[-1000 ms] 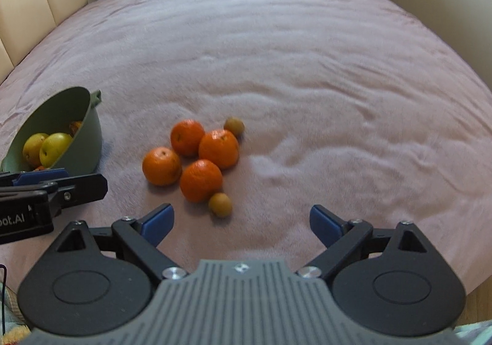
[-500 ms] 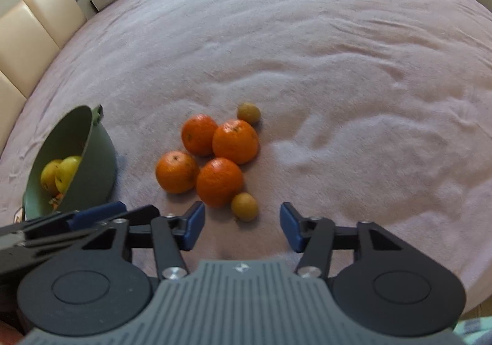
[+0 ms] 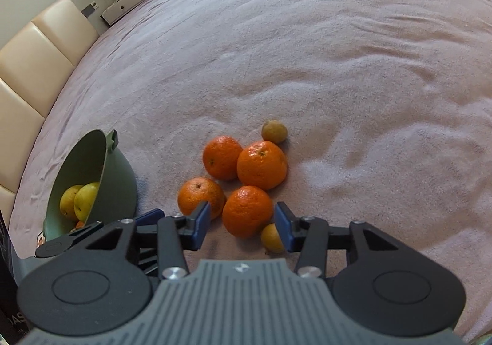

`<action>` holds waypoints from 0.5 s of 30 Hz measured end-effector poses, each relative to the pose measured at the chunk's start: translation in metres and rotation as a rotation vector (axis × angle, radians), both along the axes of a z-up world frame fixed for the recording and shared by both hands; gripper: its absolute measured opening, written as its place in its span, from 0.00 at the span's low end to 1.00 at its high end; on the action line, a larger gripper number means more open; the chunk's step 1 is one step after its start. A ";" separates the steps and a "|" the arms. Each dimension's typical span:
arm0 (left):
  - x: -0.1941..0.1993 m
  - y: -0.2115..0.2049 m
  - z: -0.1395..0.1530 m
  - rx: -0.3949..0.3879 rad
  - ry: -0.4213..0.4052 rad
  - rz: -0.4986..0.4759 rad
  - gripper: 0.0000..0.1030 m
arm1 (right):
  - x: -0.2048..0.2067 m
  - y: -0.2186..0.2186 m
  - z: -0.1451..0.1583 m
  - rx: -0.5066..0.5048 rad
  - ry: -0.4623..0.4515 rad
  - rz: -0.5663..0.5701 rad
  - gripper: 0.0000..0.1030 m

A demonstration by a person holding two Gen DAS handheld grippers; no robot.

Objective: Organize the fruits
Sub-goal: 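Grasp a mandarin with the left gripper while the right gripper grasps another mandarin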

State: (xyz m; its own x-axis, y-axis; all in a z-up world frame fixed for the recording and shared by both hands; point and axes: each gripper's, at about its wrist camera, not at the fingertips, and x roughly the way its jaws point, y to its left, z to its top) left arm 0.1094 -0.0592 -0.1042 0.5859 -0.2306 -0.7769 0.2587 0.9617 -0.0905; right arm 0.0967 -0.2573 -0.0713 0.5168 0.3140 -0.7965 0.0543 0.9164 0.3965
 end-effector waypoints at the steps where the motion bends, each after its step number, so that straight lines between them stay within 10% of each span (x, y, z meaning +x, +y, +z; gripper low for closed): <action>1: 0.000 -0.001 -0.001 -0.001 -0.007 -0.006 0.62 | 0.002 -0.001 -0.002 0.007 0.005 -0.003 0.44; 15: 0.009 -0.010 -0.016 0.037 -0.046 -0.061 0.68 | 0.017 -0.002 -0.027 0.072 0.070 -0.033 0.51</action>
